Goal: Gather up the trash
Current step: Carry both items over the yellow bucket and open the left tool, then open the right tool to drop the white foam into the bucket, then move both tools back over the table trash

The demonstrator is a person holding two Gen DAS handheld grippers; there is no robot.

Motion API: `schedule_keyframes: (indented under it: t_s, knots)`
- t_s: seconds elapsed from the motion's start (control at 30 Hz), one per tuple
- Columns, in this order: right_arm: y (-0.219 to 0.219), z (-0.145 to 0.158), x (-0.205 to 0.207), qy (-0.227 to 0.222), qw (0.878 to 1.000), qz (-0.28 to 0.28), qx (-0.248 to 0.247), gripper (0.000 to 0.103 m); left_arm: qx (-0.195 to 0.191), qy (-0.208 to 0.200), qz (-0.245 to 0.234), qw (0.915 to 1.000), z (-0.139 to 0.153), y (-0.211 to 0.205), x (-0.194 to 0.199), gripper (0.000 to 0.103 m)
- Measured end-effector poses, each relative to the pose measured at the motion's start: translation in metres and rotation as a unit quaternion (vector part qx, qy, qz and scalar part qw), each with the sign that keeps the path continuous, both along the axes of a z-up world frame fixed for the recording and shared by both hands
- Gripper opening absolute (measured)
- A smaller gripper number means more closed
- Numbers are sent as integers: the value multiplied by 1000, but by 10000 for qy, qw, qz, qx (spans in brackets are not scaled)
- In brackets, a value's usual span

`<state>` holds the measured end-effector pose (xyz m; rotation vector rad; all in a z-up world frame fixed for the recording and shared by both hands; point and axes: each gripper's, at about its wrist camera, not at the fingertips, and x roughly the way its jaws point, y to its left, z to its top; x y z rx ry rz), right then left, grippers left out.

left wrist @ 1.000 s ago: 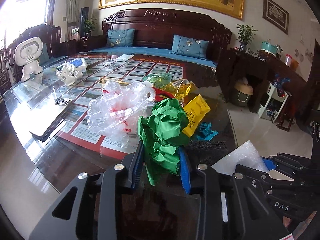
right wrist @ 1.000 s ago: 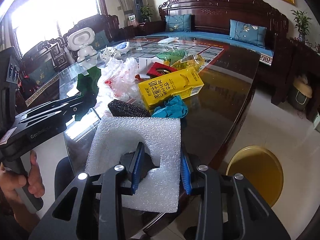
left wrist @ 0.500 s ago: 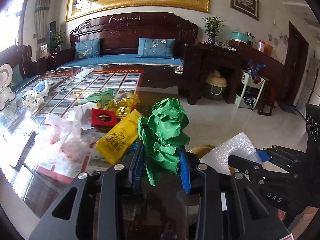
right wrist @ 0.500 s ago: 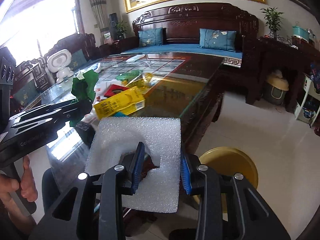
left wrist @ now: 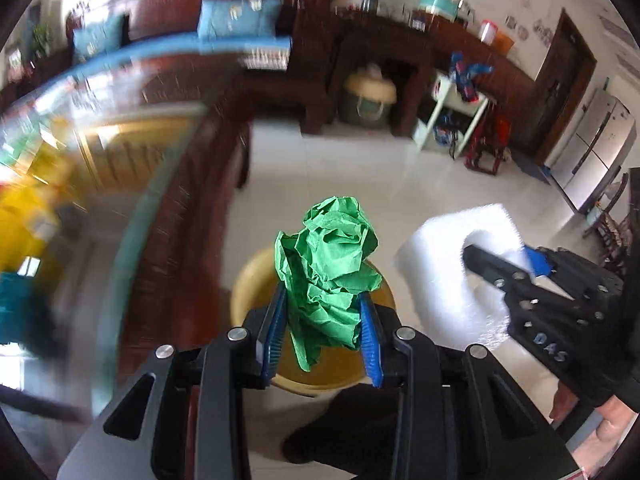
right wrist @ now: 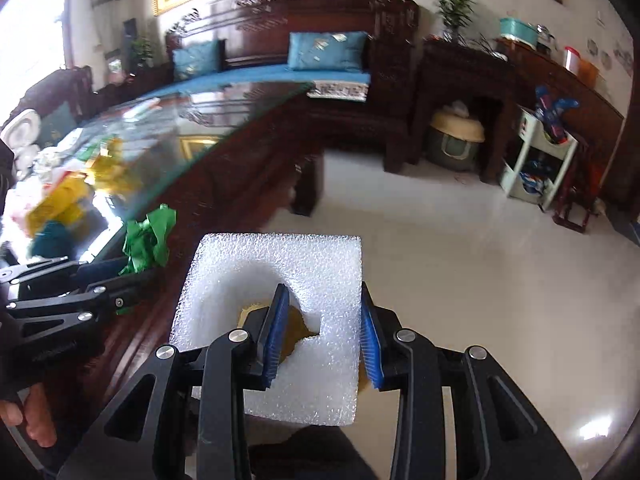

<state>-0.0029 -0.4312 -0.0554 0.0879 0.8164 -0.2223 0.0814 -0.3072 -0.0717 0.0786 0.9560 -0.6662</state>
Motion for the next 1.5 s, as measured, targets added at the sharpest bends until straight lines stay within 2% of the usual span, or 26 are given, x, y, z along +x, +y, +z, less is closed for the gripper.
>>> schedule_keyframes:
  t_s: [0.07, 0.1, 0.13, 0.2, 0.33, 0.43, 0.53, 0.63, 0.67, 0.7, 0.73, 0.77, 0.87, 0.93, 1.07, 1.13, 1.17, 1.27, 1.33, 1.4, 1.5]
  knots:
    - [-17, -17, 9, 217, 9997, -106, 41, 33, 60, 301, -33, 9995, -23, -20, 13, 37]
    - [-23, -26, 12, 322, 9994, -145, 70, 33, 119, 400, -35, 9991, -34, -28, 19, 44]
    - [-30, -33, 14, 397, 9990, -172, 83, 33, 145, 486, -12, 9987, -43, -32, 25, 61]
    - [-40, -48, 17, 554, 9982, -190, 119, 33, 92, 636, 34, 9979, -58, -42, 37, 88]
    - [-48, -71, 30, 849, 9961, -163, 155, 33, 178, 664, 20, 9976, -67, -53, 47, 89]
    - [-47, -85, 41, 1015, 9947, -62, 133, 33, 158, 641, 126, 9977, -65, -45, 48, 90]
    - [-44, -96, 57, 1169, 9930, 101, 161, 33, 131, 412, 281, 9987, -54, -35, 41, 96]
    - [-31, -100, 72, 1284, 9911, 325, 84, 35, 145, 169, 527, 9984, -40, -17, 36, 98]
    - [-26, -102, 75, 1339, 9900, 445, 46, 51, 129, 130, 587, 9981, -35, -13, 34, 98]
    - [-21, -101, 76, 1284, 9907, 453, -59, 61, 104, 108, 649, 9978, -31, -9, 34, 98]
    - [-17, -97, 75, 1149, 9923, 414, -183, 76, 76, 91, 709, 9974, -26, -4, 34, 98]
    - [-11, -94, 74, 1038, 9934, 412, -252, 77, 48, 62, 761, 9971, -21, 0, 32, 98]
    - [-4, -80, 66, 766, 9959, 437, -175, 75, -47, -86, 794, 9968, -4, 12, 26, 98]
    - [1, -63, 52, 413, 9981, 452, -95, 72, -114, -237, 783, 9966, 9, 21, 17, 99]
    - [13, -15, 18, -672, 9963, 530, 60, 72, -158, -616, 794, 9948, 31, 47, -4, 99]
    - [27, 9, -3, -1304, 9895, 620, 91, 77, -174, -828, 808, 9931, 44, 64, -17, 99]
    - [37, 19, -11, -1573, 9851, 692, 113, 84, -149, -994, 843, 9914, 51, 76, -26, 99]
    - [64, 44, -33, -2170, 9710, 991, 165, 90, -41, -1374, 973, 9857, 69, 108, -49, 99]
    - [84, 59, -41, -2394, 9621, 1269, 299, 95, 14, -1556, 1096, 9817, 80, 132, -61, 99]
    - [103, 67, -48, -2591, 9514, 1556, 591, 95, 21, -1682, 1224, 9781, 87, 160, -72, 99]
    - [129, 76, -50, -2653, 9444, 1767, 806, 95, 40, -1800, 1396, 9737, 91, 202, -84, 99]
